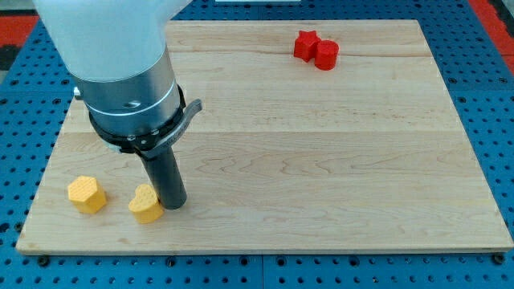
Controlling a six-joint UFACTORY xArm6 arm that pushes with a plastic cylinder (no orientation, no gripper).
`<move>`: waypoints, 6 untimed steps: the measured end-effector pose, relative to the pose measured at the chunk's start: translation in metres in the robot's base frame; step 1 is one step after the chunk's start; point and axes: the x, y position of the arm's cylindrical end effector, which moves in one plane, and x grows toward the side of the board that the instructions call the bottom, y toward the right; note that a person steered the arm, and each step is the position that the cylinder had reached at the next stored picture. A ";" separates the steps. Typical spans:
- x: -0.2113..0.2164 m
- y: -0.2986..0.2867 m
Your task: Adjust the hexagon to the left of the heart
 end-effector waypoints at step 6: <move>0.016 -0.138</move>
